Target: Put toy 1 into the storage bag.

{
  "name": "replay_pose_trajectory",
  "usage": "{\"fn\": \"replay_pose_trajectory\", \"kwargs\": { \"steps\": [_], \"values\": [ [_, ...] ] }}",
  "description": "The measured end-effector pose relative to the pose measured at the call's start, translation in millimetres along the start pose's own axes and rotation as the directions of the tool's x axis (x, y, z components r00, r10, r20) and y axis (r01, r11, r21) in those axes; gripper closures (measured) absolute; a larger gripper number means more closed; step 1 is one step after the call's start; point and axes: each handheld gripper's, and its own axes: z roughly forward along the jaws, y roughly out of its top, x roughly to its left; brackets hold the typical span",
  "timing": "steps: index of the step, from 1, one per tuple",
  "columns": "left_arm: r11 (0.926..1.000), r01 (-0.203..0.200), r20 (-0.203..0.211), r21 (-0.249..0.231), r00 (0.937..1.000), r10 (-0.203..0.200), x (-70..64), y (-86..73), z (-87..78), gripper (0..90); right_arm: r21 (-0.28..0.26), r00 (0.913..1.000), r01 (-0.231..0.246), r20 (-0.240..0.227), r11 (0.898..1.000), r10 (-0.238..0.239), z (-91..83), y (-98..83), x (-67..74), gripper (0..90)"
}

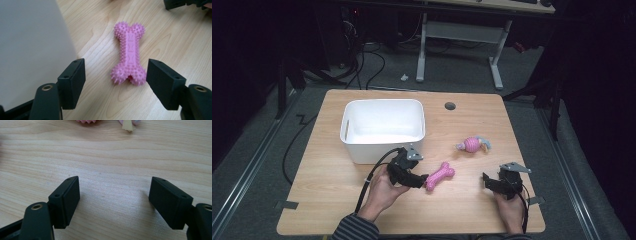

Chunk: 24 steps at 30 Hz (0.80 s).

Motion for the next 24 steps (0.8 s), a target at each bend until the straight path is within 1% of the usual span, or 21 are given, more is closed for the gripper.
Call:
{"fn": "replay_pose_trajectory", "kwargs": {
  "steps": [1, 2, 3, 5, 6, 9, 13, 14, 16, 18, 19, 21, 24],
  "values": [
    [1.0000, 0.000, 0.000, 0.000, 1.0000, 0.000, 0.0, 0.0, 0.0, 32.0, 0.000, 1.0000, 0.000, 0.000, 1.000, 0.000, 0.0, 0.0, 0.0, 25.1],
    [0.9999, -0.008, 0.007, 0.007, 0.9999, 0.008, -2.3, 6.6, 3.1, 31.9, 0.000, 1.0000, 0.000, 0.000, 1.000, 0.000, 0.0, 0.0, 0.0, 25.0],
    [0.9999, -0.008, 0.007, 0.007, 0.9999, 0.008, -2.3, 6.6, 3.1, 31.9, 0.000, 1.0000, 0.000, 0.000, 1.000, 0.000, 0.0, 0.0, 0.0, 25.0],
    [0.9993, -0.032, 0.013, 0.020, 0.9994, 0.032, -6.5, 16.4, 9.1, 31.8, 0.002, 1.0000, 0.000, -0.004, 1.000, 0.000, -0.2, 0.1, 0.2, 25.0],
    [0.9993, -0.032, 0.013, 0.020, 0.9994, 0.032, -6.5, 16.4, 9.1, 31.8, 0.002, 1.0000, 0.000, -0.004, 1.000, 0.000, -0.2, 0.1, 0.2, 25.0],
    [0.9981, -0.049, 0.023, 0.039, 0.9986, 0.048, -10.0, 24.0, 17.6, 31.6, 0.003, 1.0000, 0.000, -0.004, 1.000, 0.000, -0.2, 0.0, 0.2, 25.0],
    [0.9952, -0.060, 0.039, 0.077, 0.9976, 0.057, -14.0, 31.1, 31.4, 31.7, 0.003, 1.0000, 0.001, -0.006, 1.000, -0.001, -0.2, 0.0, 0.2, 25.0],
    [0.9930, -0.069, 0.044, 0.096, 0.9969, 0.065, -15.5, 33.0, 37.0, 32.0, 0.001, 1.0000, 0.005, -0.007, 1.000, -0.005, -0.1, 0.0, 0.1, 25.1],
    [0.9903, -0.077, 0.042, 0.116, 0.9964, 0.073, -16.8, 34.2, 43.6, 32.2, 0.001, 1.0000, 0.005, -0.007, 1.000, -0.005, -0.1, 0.0, 0.1, 25.0],
    [0.9892, -0.080, 0.040, 0.123, 0.9964, 0.075, -17.1, 34.7, 46.8, 32.5, 0.001, 1.0000, 0.005, -0.007, 1.000, -0.005, -0.1, 0.0, 0.0, 25.0],
    [0.9869, -0.078, 0.034, 0.141, 0.9966, 0.074, -17.4, 35.6, 52.9, 33.8, 0.001, 1.0000, 0.005, -0.007, 1.000, -0.005, -0.1, 0.0, 0.1, 25.0],
    [0.9864, -0.076, 0.033, 0.146, 0.9969, 0.072, -17.3, 36.0, 55.0, 34.6, 0.001, 1.0000, 0.005, -0.007, 1.000, -0.005, -0.1, 0.0, 0.1, 25.0],
    [0.9818, -0.080, 0.026, 0.172, 0.9967, 0.076, -18.9, 37.2, 64.1, 35.6, 0.000, 0.9999, 0.008, -0.008, 1.000, -0.008, 0.0, 0.1, 0.0, 25.1]
  ]
}}
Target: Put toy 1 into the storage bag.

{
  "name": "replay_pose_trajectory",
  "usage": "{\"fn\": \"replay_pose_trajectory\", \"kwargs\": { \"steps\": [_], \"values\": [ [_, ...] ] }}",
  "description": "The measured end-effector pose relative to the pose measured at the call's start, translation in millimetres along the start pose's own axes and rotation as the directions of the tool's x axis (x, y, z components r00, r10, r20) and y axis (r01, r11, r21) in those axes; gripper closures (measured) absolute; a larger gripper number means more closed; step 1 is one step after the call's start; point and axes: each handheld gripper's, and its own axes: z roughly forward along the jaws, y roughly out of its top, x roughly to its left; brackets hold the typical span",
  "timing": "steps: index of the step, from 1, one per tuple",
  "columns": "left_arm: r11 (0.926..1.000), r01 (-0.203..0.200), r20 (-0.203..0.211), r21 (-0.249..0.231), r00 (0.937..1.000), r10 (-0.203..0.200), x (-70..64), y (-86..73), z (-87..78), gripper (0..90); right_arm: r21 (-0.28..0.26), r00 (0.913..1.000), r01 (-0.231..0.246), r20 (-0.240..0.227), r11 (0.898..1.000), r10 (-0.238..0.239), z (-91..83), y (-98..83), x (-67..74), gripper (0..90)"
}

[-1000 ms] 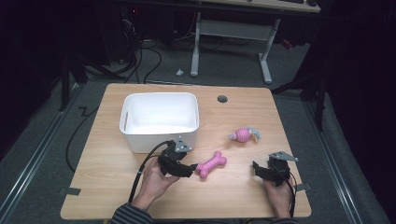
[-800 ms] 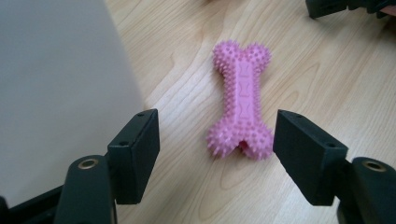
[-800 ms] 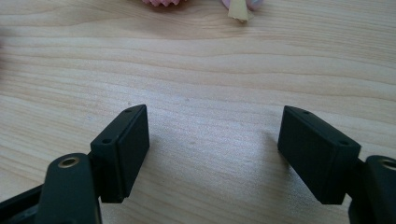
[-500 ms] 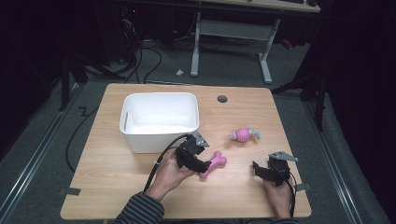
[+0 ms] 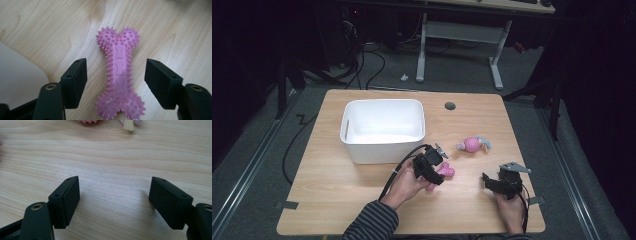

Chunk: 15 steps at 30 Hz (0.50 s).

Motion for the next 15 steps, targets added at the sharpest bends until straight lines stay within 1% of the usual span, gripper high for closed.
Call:
{"fn": "replay_pose_trajectory", "kwargs": {
  "steps": [3, 4, 5, 6, 8, 12, 15],
  "values": [
    [0.9999, -0.009, -0.003, 0.013, 1.0000, 0.009, -2.0, 1.7, 7.4, 37.9, 0.002, 1.0000, 0.000, -0.002, 1.000, 0.000, -0.1, 0.0, 0.4, 25.1],
    [0.9998, -0.009, -0.002, 0.020, 1.0000, 0.009, -2.8, 2.6, 12.4, 39.2, 0.002, 1.0000, 0.000, -0.002, 1.000, 0.000, -0.1, 0.0, 0.4, 25.1],
    [0.9998, -0.009, -0.002, 0.020, 1.0000, 0.009, -2.8, 2.6, 12.4, 40.2, 0.002, 1.0000, 0.000, -0.002, 1.000, 0.000, -0.1, 0.0, 0.4, 25.1],
    [0.9995, -0.009, 0.002, 0.032, 1.0000, 0.009, -2.8, 3.2, 17.0, 41.3, 0.002, 1.0000, 0.000, -0.002, 1.000, 0.000, -0.1, 0.0, 0.4, 25.1],
    [0.9991, -0.011, 0.005, 0.040, 0.9999, 0.011, -2.6, 3.4, 19.1, 42.0, 0.002, 1.0000, 0.000, -0.002, 1.000, 0.000, -0.1, 0.0, 0.4, 25.1],
    [0.9987, -0.008, 0.016, 0.051, 0.9998, 0.007, -1.9, 3.8, 25.4, 44.2, 0.002, 1.0000, 0.001, -0.002, 1.000, -0.001, -0.1, 0.0, 0.4, 25.1],
    [0.9985, 0.005, 0.017, 0.054, 0.9998, -0.006, -1.1, 4.0, 29.6, 45.2, 0.002, 1.0000, 0.000, -0.002, 1.000, 0.000, -0.1, 0.0, 0.4, 25.1]
  ]
}}
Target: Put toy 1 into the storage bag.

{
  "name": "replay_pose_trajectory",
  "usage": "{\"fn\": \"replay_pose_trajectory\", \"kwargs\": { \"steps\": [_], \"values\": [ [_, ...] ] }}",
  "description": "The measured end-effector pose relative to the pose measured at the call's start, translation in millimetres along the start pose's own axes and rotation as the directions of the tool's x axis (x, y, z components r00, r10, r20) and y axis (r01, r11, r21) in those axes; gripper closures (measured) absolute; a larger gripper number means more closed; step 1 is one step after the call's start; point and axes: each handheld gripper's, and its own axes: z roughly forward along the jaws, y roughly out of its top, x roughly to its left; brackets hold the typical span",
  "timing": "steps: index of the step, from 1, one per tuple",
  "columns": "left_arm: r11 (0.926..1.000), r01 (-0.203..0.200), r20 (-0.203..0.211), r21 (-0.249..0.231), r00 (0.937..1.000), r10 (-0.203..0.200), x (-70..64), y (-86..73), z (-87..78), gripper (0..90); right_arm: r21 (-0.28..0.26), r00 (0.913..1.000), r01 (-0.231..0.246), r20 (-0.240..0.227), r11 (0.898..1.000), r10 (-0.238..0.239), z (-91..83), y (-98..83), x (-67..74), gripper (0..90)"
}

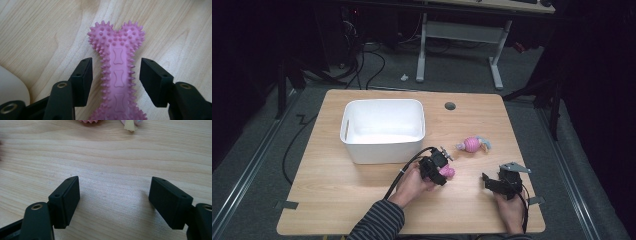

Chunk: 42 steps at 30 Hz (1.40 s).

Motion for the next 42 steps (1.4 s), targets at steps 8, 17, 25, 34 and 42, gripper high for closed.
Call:
{"fn": "replay_pose_trajectory", "kwargs": {
  "steps": [8, 17, 25, 34, 42],
  "values": [
    [0.9999, -0.010, 0.000, 0.010, 0.9999, 0.010, -0.5, 0.5, 5.7, 51.7, 0.000, 1.0000, 0.000, 0.000, 1.000, 0.000, -0.1, -0.1, 0.1, 25.1],
    [0.9997, -0.023, 0.000, 0.009, 0.9997, 0.023, -1.0, 0.3, 7.4, 57.1, 0.000, 1.0000, 0.000, -0.001, 1.000, 0.000, -0.1, -0.1, 0.1, 25.1],
    [0.9988, -0.049, -0.008, 0.005, 0.9988, 0.049, -4.0, 0.1, 4.6, 58.6, 0.000, 1.0000, 0.000, -0.001, 1.000, 0.000, -0.1, -0.1, 0.2, 25.1],
    [0.9980, -0.059, -0.010, -0.022, 0.9982, 0.059, -4.0, -1.8, -8.9, 59.2, 0.000, 1.0000, 0.000, -0.001, 1.000, 0.000, -0.2, -0.1, 0.2, 25.1],
    [0.9958, -0.080, 0.001, -0.045, 0.9968, 0.080, -5.1, -6.5, -30.7, 59.4, 0.000, 1.0000, 0.001, -0.001, 1.000, -0.001, -0.2, -0.1, 0.2, 25.0]
  ]
}}
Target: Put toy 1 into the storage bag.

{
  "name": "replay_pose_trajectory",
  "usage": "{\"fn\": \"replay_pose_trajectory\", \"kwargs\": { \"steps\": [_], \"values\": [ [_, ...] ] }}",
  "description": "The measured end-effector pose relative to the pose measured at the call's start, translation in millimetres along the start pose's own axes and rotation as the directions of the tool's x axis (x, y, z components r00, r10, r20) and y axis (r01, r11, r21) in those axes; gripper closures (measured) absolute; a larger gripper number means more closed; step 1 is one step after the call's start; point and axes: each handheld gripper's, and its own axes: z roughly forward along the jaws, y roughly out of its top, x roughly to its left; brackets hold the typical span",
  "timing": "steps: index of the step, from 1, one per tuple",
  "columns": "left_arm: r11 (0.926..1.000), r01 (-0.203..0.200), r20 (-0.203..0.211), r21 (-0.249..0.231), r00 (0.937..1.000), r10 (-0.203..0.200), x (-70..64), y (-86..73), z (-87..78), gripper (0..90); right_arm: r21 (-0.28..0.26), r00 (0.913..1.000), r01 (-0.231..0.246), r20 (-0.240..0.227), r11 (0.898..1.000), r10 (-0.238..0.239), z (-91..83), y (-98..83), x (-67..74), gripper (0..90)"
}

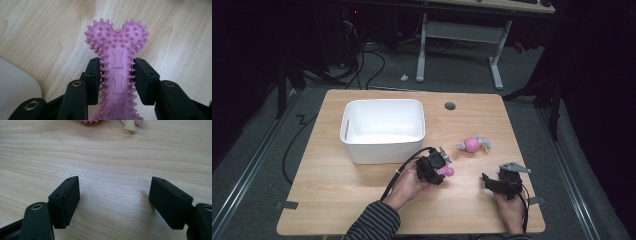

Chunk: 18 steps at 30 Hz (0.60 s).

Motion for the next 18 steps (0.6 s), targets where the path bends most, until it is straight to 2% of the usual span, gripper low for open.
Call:
{"fn": "replay_pose_trajectory", "kwargs": {
  "steps": [12, 13, 14, 15, 18],
  "values": [
    [0.9992, 0.027, 0.020, -0.029, 0.9994, -0.027, 1.9, -4.2, -24.9, 59.3, 0.000, 1.0000, 0.001, 0.000, 1.000, -0.001, 0.0, 0.0, 0.0, 25.0],
    [0.9972, 0.042, 0.029, -0.061, 0.9988, -0.040, 3.0, -5.9, -32.0, 59.3, 0.000, 1.0000, 0.001, 0.000, 1.000, -0.001, 0.0, 0.0, 0.1, 25.0],
    [0.9972, 0.042, 0.029, -0.061, 0.9988, -0.040, 3.0, -5.9, -32.0, 59.3, 0.000, 1.0000, 0.000, 0.000, 1.000, 0.000, 0.0, 0.0, 0.1, 25.0],
    [0.9948, 0.052, 0.033, -0.087, 0.9982, -0.050, 3.9, -7.4, -38.7, 59.3, 0.000, 1.0000, 0.001, 0.000, 1.000, -0.001, 0.0, 0.0, 0.1, 25.0],
    [0.9929, 0.062, 0.034, -0.102, 0.9977, -0.059, 5.4, -9.5, -44.7, 59.4, 0.000, 1.0000, 0.000, 0.000, 1.000, 0.000, 0.0, 0.0, 0.1, 25.0]
  ]
}}
